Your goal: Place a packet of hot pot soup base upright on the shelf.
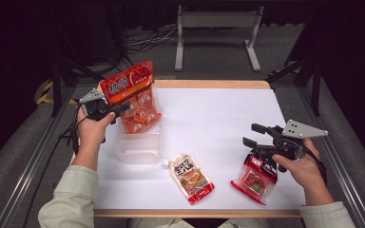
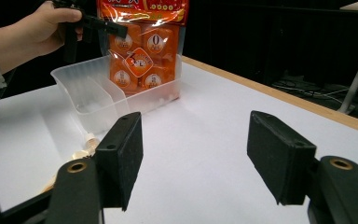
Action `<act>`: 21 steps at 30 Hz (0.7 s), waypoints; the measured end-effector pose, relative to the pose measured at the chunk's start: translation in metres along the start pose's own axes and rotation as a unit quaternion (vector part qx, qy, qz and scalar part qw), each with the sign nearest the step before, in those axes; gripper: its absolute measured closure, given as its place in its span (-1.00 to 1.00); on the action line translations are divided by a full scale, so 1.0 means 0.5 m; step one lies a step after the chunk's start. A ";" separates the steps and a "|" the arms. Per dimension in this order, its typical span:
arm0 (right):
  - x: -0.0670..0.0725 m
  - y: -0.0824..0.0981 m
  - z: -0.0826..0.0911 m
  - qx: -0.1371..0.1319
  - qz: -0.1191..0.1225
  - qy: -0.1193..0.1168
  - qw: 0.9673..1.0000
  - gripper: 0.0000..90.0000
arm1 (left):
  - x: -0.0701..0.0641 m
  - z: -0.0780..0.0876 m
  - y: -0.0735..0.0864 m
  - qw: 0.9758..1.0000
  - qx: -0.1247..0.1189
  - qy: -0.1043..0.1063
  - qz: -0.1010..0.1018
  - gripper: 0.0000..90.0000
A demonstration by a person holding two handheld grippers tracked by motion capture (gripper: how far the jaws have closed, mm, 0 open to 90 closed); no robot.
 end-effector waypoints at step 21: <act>-0.028 0.016 0.015 0.005 -0.009 0.021 1.000 0.01 | -0.026 0.063 -0.010 0.998 -0.011 -0.052 -0.031 -0.79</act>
Point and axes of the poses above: each handheld gripper's, and its own axes: z roughly backward along the jaws, y roughly out of its underside, x roughly to its left, the point moved 9 cm from there along -z, roughly forward along the jaws, and after that the axes turned 10 degrees about -y, right-handed, at the moved point
